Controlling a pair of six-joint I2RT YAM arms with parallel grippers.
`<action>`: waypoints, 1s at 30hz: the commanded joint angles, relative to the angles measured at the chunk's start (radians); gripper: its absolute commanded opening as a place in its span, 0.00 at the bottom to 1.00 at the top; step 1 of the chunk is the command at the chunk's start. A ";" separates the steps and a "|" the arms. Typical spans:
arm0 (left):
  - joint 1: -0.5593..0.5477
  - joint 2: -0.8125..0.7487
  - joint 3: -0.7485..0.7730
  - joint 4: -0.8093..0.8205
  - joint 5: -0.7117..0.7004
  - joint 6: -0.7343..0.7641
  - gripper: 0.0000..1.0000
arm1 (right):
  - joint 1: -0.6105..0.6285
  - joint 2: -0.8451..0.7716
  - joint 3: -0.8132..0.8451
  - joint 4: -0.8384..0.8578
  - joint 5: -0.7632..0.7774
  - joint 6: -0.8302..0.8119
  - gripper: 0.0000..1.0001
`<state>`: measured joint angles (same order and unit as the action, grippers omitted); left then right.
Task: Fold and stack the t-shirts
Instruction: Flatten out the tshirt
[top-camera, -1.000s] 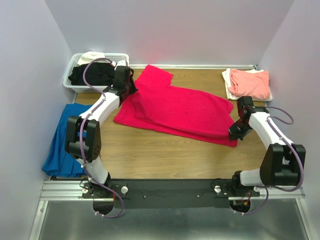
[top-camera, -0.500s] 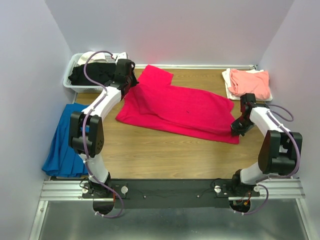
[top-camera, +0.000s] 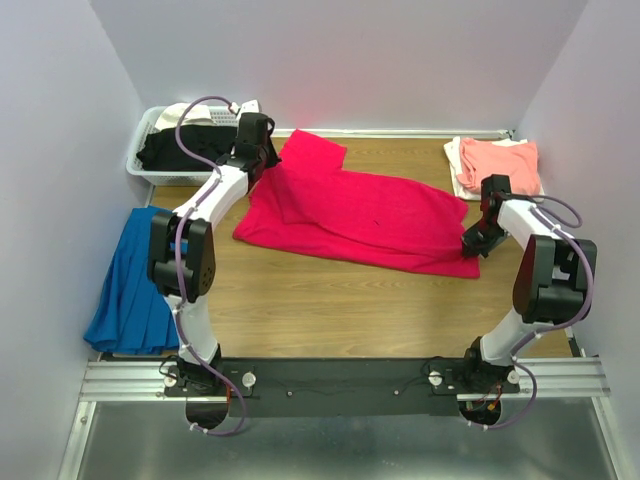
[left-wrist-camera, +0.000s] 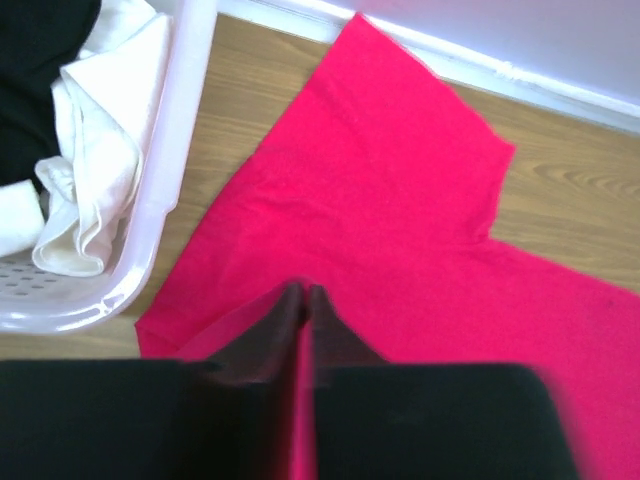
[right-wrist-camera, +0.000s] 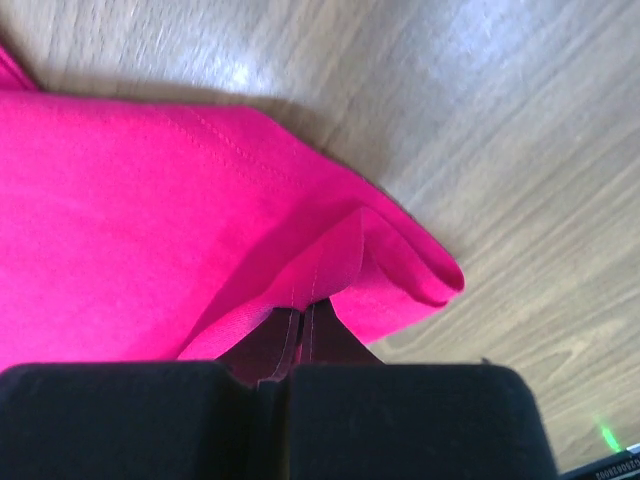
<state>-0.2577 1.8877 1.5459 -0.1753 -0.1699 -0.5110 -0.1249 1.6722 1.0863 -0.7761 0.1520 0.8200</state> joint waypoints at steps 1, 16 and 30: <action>-0.008 0.117 0.100 -0.042 0.043 0.063 0.41 | -0.012 0.044 0.034 0.026 -0.003 -0.016 0.01; -0.009 -0.044 0.014 -0.125 -0.040 0.077 0.65 | -0.033 0.147 0.121 0.043 0.021 -0.076 0.01; -0.075 -0.125 -0.296 -0.197 -0.006 -0.053 0.65 | -0.051 0.098 0.176 0.040 -0.034 -0.111 0.01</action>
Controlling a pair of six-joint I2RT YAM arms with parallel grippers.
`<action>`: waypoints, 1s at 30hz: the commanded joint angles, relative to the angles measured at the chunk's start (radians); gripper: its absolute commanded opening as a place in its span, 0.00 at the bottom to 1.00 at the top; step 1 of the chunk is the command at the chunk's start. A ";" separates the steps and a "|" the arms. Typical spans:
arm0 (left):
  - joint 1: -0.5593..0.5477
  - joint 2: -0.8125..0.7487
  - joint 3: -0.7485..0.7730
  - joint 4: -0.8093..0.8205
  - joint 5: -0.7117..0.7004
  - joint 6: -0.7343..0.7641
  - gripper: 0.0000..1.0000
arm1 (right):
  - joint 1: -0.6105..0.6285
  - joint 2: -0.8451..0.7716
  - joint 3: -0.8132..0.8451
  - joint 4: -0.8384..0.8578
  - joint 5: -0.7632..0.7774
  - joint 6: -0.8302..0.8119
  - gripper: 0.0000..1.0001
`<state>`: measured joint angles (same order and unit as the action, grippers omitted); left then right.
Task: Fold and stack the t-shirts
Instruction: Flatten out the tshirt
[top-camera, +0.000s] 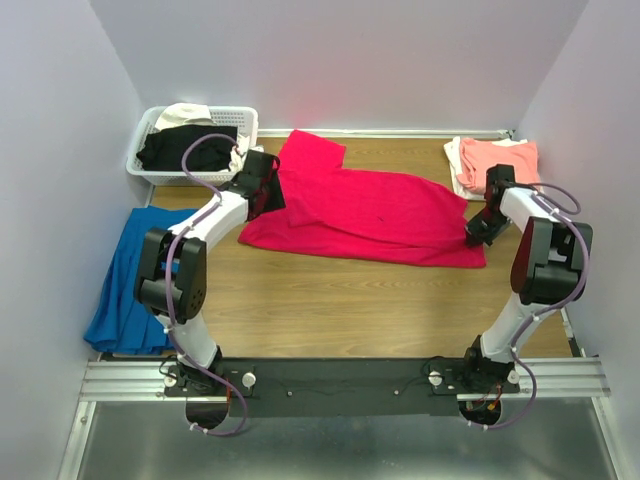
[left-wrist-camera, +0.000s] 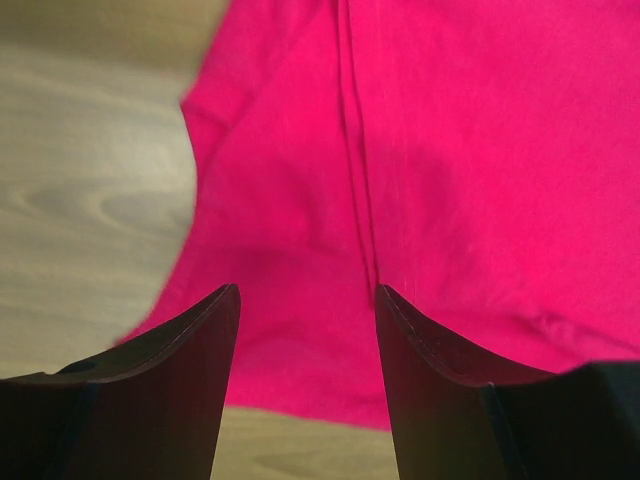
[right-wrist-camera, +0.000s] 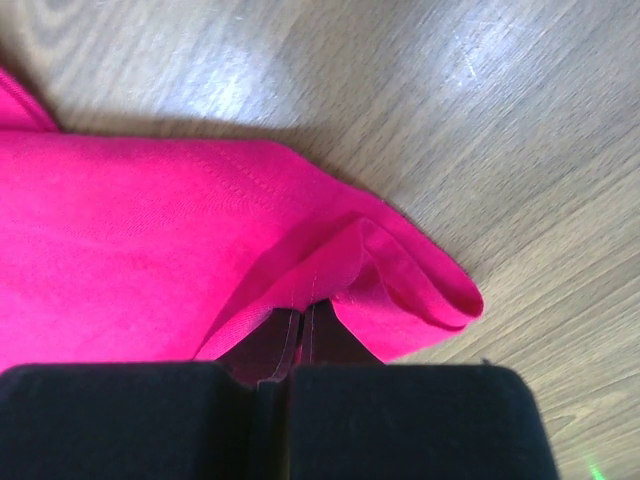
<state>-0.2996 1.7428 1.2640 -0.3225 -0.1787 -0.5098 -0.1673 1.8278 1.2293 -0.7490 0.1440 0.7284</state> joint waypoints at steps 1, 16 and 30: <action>-0.035 0.033 -0.008 -0.058 -0.004 -0.059 0.65 | -0.011 -0.067 0.035 0.011 -0.032 -0.021 0.01; -0.036 0.096 -0.011 -0.112 -0.073 -0.099 0.64 | -0.011 -0.067 0.148 -0.012 -0.089 -0.040 0.02; -0.036 0.135 0.000 -0.168 -0.085 -0.139 0.64 | -0.026 -0.045 0.251 -0.041 -0.056 -0.092 0.59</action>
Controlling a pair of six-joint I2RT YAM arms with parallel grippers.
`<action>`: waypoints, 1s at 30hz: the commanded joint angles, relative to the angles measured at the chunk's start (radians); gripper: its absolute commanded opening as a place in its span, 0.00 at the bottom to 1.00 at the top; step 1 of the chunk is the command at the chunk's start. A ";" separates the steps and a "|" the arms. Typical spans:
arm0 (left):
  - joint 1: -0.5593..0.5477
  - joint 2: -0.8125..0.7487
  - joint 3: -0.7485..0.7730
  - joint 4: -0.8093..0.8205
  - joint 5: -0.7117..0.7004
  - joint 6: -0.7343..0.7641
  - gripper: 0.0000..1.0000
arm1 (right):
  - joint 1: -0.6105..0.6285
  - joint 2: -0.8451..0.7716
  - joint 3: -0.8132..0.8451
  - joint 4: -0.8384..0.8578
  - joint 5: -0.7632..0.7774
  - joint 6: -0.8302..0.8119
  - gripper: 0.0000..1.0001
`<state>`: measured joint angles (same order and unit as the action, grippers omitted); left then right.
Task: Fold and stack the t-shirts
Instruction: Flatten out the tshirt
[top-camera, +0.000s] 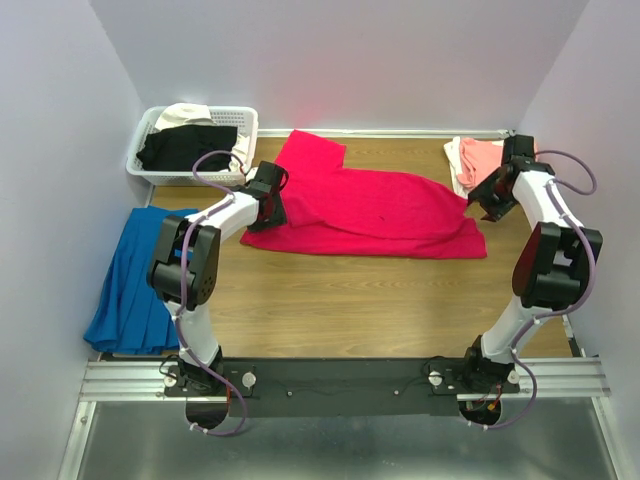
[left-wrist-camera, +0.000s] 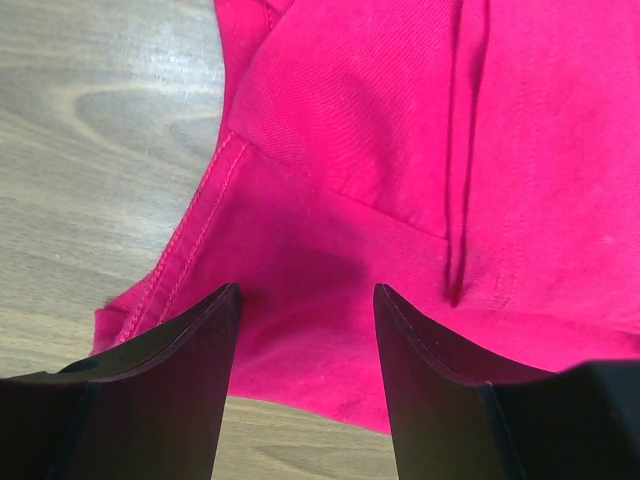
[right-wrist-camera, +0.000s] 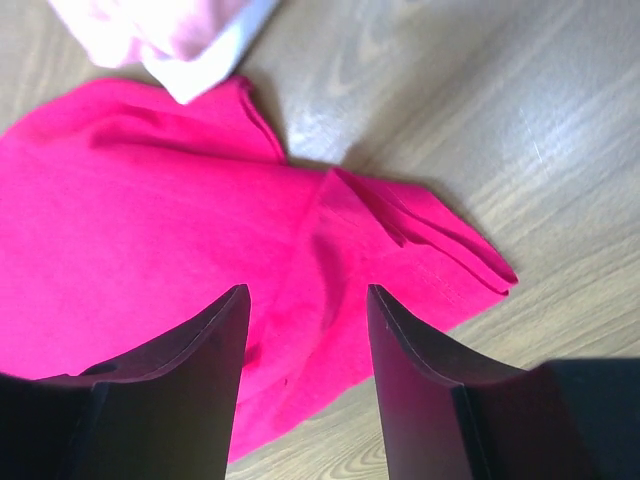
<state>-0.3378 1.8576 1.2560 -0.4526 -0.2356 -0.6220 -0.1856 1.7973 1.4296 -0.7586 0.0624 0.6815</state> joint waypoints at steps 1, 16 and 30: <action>0.002 0.020 0.003 -0.046 -0.028 -0.028 0.64 | -0.008 -0.013 0.049 -0.036 0.013 -0.051 0.59; 0.002 0.032 -0.058 -0.141 -0.027 -0.120 0.62 | 0.006 -0.019 -0.155 -0.099 -0.105 -0.194 0.58; 0.028 -0.026 -0.164 -0.236 0.028 -0.274 0.62 | 0.017 0.097 -0.192 -0.076 -0.102 -0.207 0.57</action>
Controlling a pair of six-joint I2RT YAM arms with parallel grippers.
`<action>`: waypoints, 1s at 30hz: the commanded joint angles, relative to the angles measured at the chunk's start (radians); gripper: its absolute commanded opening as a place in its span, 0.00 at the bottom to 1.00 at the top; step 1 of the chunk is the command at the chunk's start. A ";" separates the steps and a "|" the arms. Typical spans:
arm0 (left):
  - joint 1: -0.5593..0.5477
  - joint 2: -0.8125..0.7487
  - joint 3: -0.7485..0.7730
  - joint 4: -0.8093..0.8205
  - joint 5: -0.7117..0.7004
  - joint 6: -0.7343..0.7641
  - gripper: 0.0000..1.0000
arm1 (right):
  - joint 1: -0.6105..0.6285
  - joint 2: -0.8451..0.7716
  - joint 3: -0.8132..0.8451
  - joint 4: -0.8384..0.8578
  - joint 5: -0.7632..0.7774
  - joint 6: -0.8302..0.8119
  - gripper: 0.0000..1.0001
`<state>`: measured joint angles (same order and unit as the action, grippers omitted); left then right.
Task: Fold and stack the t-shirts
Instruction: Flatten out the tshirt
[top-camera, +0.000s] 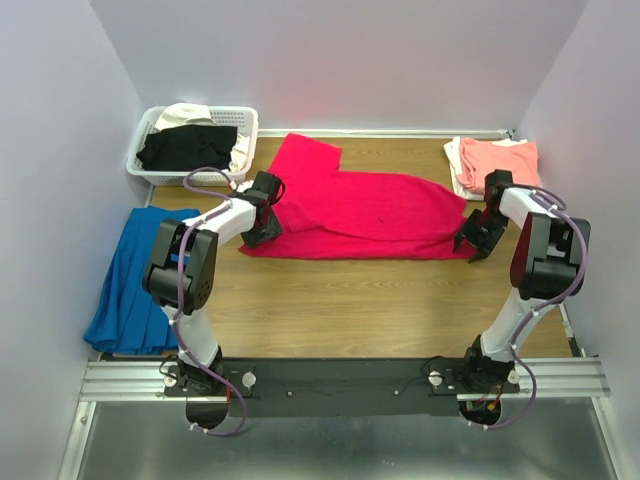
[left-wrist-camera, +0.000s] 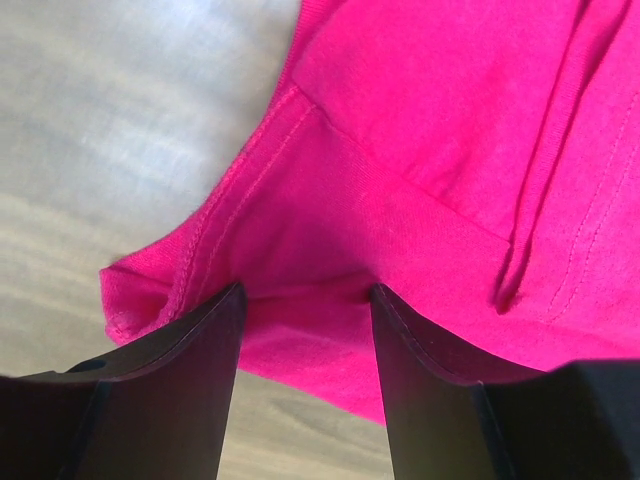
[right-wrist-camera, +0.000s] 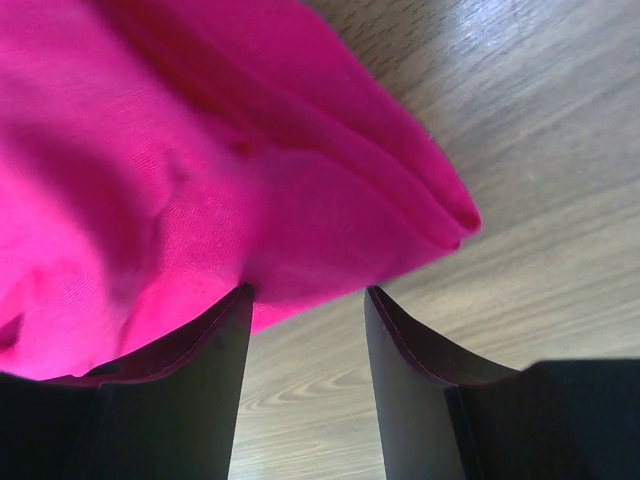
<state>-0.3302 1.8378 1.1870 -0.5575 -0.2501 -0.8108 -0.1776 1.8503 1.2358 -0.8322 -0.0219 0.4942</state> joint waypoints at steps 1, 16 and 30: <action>0.026 -0.018 -0.121 -0.133 0.048 -0.091 0.62 | 0.009 0.050 0.004 -0.004 -0.018 -0.019 0.57; 0.125 -0.186 -0.291 -0.183 0.069 -0.163 0.62 | 0.036 0.037 -0.036 -0.044 0.054 -0.005 0.57; 0.137 -0.366 -0.348 -0.219 0.081 -0.134 0.60 | 0.036 -0.193 -0.211 -0.168 0.148 0.059 0.57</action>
<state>-0.2028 1.5318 0.8612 -0.6788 -0.1551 -0.9649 -0.1429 1.7393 1.0504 -0.9188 0.0254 0.5240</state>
